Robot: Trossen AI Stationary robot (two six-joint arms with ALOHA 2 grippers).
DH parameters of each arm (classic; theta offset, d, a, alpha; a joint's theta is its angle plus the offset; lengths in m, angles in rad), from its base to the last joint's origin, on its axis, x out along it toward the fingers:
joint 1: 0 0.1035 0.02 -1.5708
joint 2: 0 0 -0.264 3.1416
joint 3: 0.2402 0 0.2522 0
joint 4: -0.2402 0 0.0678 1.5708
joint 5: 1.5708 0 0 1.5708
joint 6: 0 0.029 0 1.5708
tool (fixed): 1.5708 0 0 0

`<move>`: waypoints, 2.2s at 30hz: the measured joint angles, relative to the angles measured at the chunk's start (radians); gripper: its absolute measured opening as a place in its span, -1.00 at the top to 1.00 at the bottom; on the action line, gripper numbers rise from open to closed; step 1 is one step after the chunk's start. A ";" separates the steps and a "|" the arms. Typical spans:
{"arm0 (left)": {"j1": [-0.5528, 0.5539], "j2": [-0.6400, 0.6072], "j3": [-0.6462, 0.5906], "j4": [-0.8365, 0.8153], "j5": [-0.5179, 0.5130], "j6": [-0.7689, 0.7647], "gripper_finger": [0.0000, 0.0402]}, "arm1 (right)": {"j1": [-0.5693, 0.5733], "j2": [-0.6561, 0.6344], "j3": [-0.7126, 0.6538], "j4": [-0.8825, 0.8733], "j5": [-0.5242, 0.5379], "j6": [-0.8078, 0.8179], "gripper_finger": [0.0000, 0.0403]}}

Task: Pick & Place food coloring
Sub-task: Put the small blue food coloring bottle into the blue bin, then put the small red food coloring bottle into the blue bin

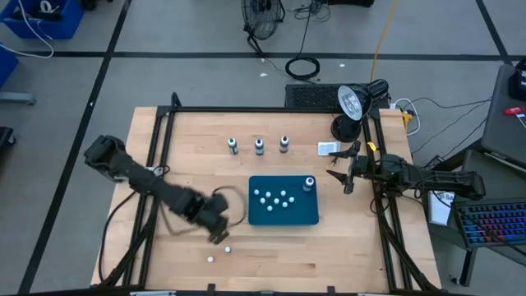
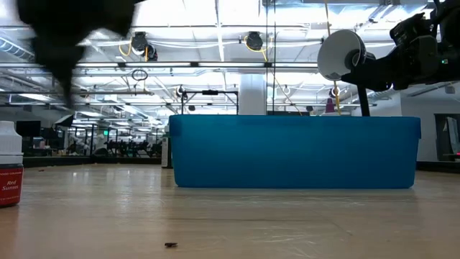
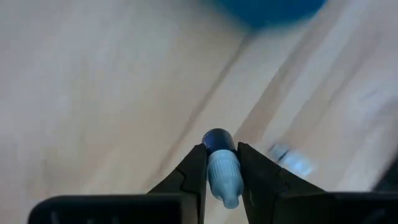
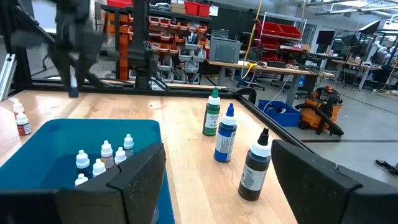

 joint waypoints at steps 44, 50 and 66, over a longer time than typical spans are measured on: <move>0.256 0.614 0.585 -0.179 0.054 0.689 0.63 | 0.000 0.000 0.000 0.001 0.000 0.000 -0.38; 0.254 0.614 0.585 -0.173 0.066 0.689 0.23 | 0.000 0.000 0.000 0.000 0.000 0.000 -0.38; 0.192 0.423 0.666 -0.230 -0.016 0.683 -0.05 | 0.000 0.002 0.000 0.003 0.000 0.000 -0.38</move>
